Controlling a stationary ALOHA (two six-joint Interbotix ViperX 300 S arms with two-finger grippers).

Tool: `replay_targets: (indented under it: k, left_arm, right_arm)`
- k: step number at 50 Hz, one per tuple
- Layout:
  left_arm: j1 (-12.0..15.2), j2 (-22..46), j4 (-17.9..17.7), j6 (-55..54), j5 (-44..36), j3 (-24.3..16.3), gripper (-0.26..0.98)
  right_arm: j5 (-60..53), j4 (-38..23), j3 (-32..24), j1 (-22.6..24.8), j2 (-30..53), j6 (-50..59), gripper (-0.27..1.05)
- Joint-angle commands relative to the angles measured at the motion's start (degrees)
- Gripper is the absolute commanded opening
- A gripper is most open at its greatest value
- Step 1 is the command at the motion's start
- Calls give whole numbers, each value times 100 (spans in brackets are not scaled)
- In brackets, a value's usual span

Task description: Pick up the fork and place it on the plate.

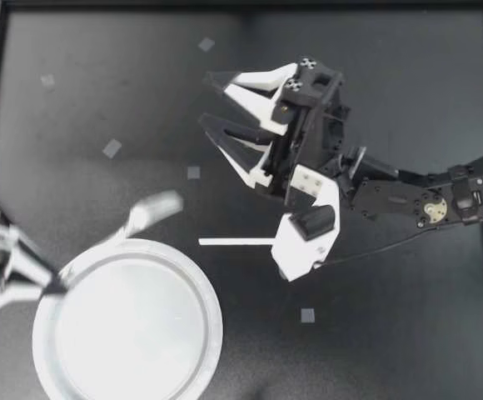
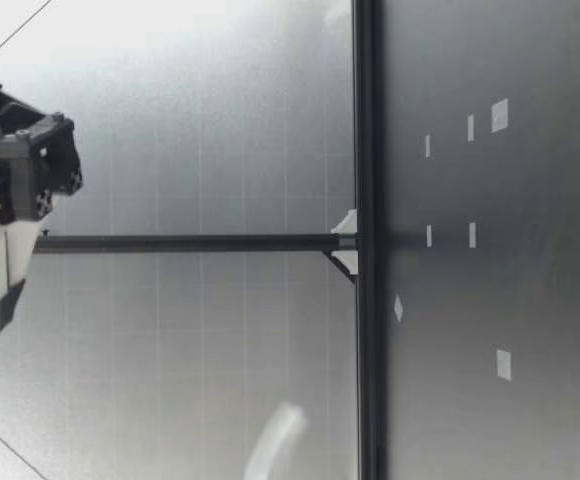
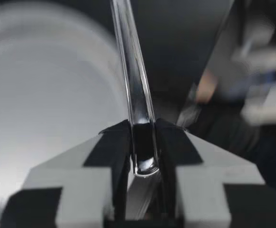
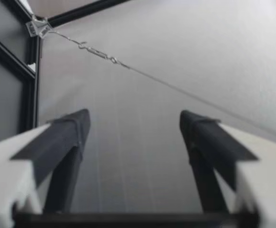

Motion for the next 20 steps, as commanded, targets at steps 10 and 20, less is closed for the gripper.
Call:
replay_targets:
  k: [10,20]
  left_arm:
    - [-861,1389,-18,448,-62,-35,8]
    - [-1160,2083,-123,457,-70,70,8]
  right_arm:
    - [281,-26,35,-26,-149,360,73]
    - [334,-9,132,-26,-158,431,73]
